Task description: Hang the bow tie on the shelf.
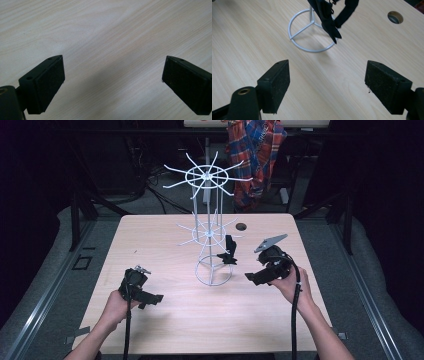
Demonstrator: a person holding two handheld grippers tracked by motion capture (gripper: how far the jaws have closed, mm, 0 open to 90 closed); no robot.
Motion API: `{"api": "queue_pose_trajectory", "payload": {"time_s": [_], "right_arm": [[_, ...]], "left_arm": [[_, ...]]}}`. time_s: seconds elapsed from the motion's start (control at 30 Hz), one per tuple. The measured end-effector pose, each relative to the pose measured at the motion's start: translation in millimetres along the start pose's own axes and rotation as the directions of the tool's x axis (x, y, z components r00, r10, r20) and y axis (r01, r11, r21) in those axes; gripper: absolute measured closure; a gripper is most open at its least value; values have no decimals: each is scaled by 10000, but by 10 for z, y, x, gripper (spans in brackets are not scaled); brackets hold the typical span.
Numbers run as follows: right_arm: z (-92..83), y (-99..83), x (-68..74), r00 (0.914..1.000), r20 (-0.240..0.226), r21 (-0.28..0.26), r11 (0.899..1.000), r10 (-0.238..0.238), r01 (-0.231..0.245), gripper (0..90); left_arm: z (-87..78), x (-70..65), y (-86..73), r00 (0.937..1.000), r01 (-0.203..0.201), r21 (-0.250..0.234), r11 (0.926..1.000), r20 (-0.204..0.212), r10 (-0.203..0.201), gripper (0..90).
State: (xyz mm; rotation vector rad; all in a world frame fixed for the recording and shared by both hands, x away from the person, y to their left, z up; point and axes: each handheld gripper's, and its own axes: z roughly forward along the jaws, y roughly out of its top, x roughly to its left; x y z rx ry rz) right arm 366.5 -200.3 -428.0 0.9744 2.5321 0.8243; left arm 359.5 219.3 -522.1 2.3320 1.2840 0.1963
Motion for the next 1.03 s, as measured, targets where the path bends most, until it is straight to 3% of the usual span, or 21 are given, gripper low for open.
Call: {"api": "queue_pose_trajectory", "payload": {"time_s": [0.23,0.43,0.47,0.5,0.53,0.7,0.73,0.8,0.9,0.97,1.0,1.03], "right_arm": [[-45,-214,-45,9997,24,364,9990,259,-259,152],[-25,-439,-161,9919,-129,641,9901,1261,-1251,95],[-25,-439,-161,9919,-129,641,9901,1261,-1251,95],[-15,-531,-208,9873,-94,908,9834,1587,-1572,61],[-15,-531,-208,9873,-94,908,9834,1587,-1572,61],[87,-777,-327,9823,340,1884,9641,1842,-1873,37],[135,-821,-348,9780,167,1945,9587,2081,-2074,28],[200,-869,-407,9787,398,2400,9489,2014,-2050,17],[268,-909,-455,9759,300,2649,9397,2162,-2164,17],[306,-933,-466,9799,392,2862,9374,1955,-1985,26],[333,-957,-460,9777,476,2766,9378,2046,-2097,40],[338,-965,-490,9822,333,3047,9341,1847,-1860,56]], "left_arm": [[15,3,1,10000,-49,77,10000,-61,49,45],[30,1,-3,9998,-181,100,9998,-54,182,45],[30,1,-3,9998,-181,100,9998,-54,182,45],[37,3,0,9998,-189,118,9998,-81,190,45],[37,3,0,9998,-189,118,9998,-81,190,45],[26,2,11,9993,-289,63,9996,-249,291,40],[16,2,14,9992,-276,-12,9996,-289,275,36],[-6,9,19,9989,-240,-194,9995,-414,232,30],[-18,17,20,9980,-243,-291,9993,-585,226,25],[-10,19,26,9968,-310,-174,9994,-736,296,25],[-2,21,29,9964,-331,-41,9994,-784,327,25],[-2,21,29,9964,-331,-41,9994,-784,327,27]]}}
